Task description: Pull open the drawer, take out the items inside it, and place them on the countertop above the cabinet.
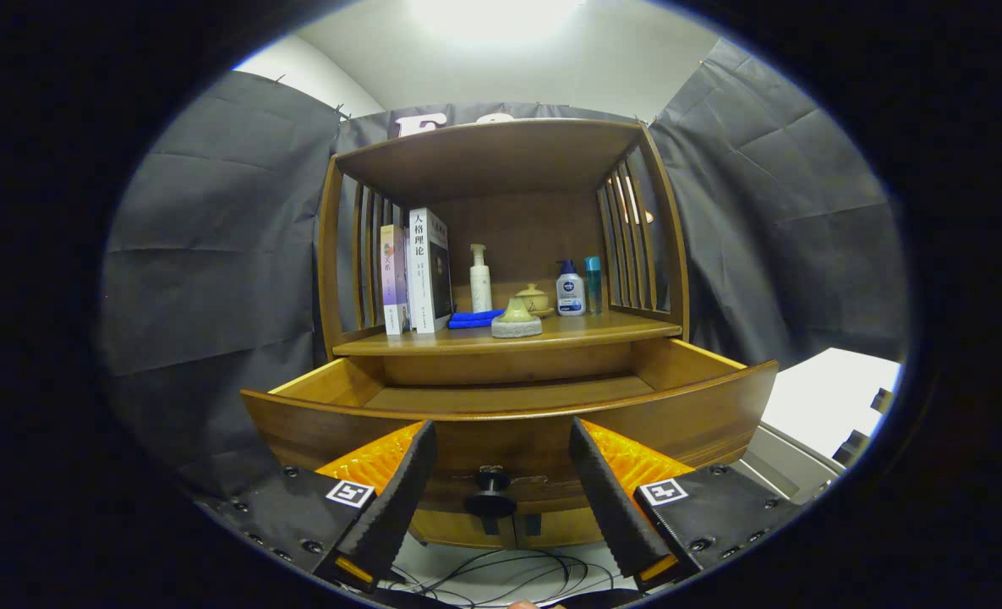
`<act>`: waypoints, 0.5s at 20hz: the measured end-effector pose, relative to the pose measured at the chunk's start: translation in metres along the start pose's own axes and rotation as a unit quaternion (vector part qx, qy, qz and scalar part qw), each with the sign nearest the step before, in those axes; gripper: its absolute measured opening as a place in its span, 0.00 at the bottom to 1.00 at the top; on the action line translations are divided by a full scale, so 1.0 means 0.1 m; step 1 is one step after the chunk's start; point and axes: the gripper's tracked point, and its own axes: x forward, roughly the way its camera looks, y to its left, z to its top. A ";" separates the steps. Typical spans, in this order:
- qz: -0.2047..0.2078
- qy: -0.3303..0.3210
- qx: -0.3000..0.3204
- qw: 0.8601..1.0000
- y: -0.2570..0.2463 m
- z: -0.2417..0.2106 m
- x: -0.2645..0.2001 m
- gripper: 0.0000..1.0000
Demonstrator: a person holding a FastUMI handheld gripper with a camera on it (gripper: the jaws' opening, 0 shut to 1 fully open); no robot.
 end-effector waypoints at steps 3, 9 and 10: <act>-0.002 0.005 -0.013 1.000 0.05 -0.09 0.09 0.98; -0.016 0.029 -0.025 0.999 0.05 -0.31 0.28 0.98; -0.018 0.021 -0.025 0.999 0.06 -0.30 0.28 0.98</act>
